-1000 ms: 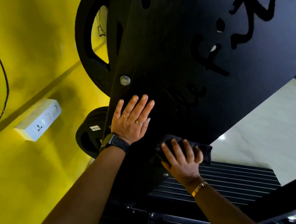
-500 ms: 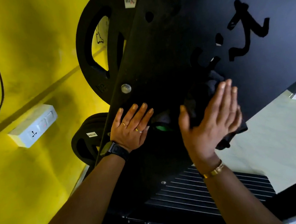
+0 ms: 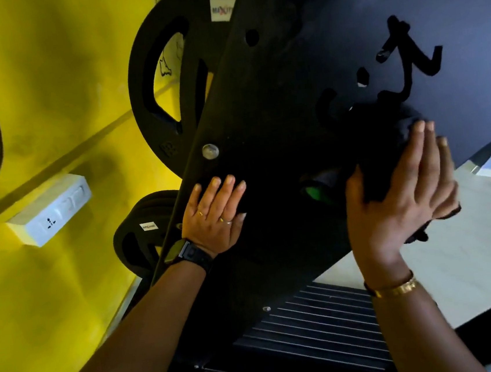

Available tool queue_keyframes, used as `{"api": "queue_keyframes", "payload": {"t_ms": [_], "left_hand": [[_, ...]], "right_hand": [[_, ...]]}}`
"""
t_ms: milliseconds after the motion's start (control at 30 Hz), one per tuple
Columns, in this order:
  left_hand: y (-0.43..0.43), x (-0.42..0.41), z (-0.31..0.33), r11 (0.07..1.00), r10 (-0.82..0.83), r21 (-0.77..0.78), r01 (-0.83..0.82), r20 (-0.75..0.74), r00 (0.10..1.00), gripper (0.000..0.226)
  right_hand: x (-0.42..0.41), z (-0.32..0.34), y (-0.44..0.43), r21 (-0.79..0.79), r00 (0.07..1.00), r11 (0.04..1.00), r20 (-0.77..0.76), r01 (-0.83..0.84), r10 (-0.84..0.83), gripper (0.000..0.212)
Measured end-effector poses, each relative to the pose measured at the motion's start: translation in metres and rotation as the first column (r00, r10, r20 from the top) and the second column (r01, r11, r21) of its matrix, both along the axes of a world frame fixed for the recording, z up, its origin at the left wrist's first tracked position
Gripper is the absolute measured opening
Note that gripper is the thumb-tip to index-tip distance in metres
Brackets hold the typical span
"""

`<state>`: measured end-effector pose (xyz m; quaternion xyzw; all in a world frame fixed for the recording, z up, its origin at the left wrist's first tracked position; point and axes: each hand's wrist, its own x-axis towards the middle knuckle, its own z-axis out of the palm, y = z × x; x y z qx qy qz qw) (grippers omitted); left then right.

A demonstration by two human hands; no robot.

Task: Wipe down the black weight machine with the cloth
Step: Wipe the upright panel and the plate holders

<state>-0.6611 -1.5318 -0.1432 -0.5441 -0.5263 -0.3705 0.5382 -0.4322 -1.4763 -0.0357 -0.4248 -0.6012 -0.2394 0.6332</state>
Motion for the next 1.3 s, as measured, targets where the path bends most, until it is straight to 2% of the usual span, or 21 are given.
{"api": "queue_keyframes", "payload": {"t_ms": [100,233,300,400,500,567,633,700,800,867,933,1033,1167,1233,1300], "left_hand": [[0.001,0.002,-0.001,1.0,0.012,0.016,-0.014,0.09,0.996,0.059],[0.001,0.002,-0.002,0.999,0.049,-0.005,-0.049,0.133,0.99,0.062],[0.001,0.001,-0.003,0.999,0.054,-0.015,-0.053,0.142,0.988,0.06],[0.001,0.002,-0.002,0.999,0.045,-0.021,-0.042,0.174,0.984,0.048],[0.0,0.003,-0.003,0.998,0.058,-0.018,-0.056,0.173,0.983,0.049],[-0.001,0.002,-0.003,0.997,0.073,-0.019,-0.07,0.164,0.984,0.056],[-0.002,0.003,-0.003,0.997,0.074,-0.011,-0.073,0.147,0.986,0.061],[-0.001,0.004,-0.001,0.998,0.059,-0.007,-0.059,0.151,0.987,0.061],[-0.001,0.004,0.0,0.999,0.044,-0.003,-0.044,0.169,0.985,0.061],[-0.002,0.004,-0.001,0.999,0.037,-0.007,-0.036,0.168,0.985,0.06],[-0.001,0.002,-0.001,0.999,0.045,-0.017,-0.043,0.152,0.987,0.06],[0.0,0.001,-0.002,0.997,0.073,-0.035,-0.068,0.14,0.988,0.057],[-0.001,0.002,-0.002,0.997,0.069,-0.029,-0.066,0.149,0.986,0.053],[-0.002,0.001,-0.003,0.997,0.077,-0.019,-0.075,0.124,0.989,0.06],[-0.002,0.001,-0.003,0.996,0.084,-0.011,-0.083,0.11,0.99,0.061]], "right_hand": [[-0.017,0.01,-0.005,0.083,0.991,0.995,0.125,-0.049,0.038,0.059],[-0.046,0.037,-0.017,0.154,0.93,0.976,0.357,-0.154,0.09,0.056],[-0.062,0.05,-0.025,0.203,0.85,0.948,0.514,-0.247,0.111,0.054],[-0.087,0.059,-0.034,0.21,0.666,0.907,0.739,-0.364,0.097,0.046],[-0.093,0.06,-0.03,0.185,0.523,0.889,0.849,-0.419,0.069,0.046],[-0.08,0.064,-0.027,0.166,0.489,0.891,0.87,-0.423,0.07,0.048],[-0.059,0.072,-0.022,0.168,0.529,0.91,0.846,-0.38,0.065,0.054],[-0.039,0.083,-0.018,0.175,0.634,0.933,0.77,-0.313,0.068,0.063],[-0.037,0.101,-0.015,0.223,0.786,0.944,0.616,-0.244,0.058,0.056],[-0.054,0.106,-0.02,0.239,0.821,0.943,0.568,-0.23,0.057,0.056],[-0.074,0.102,-0.028,0.24,0.806,0.94,0.589,-0.244,0.059,0.058],[-0.09,0.088,-0.036,0.205,0.723,0.929,0.684,-0.309,0.09,0.061],[-0.074,0.059,-0.032,0.167,0.631,0.924,0.77,-0.345,0.097,0.06],[-0.055,0.048,-0.027,0.14,0.655,0.937,0.747,-0.322,0.114,0.06],[-0.034,0.041,-0.02,0.132,0.721,0.959,0.687,-0.25,0.093,0.064]]}}
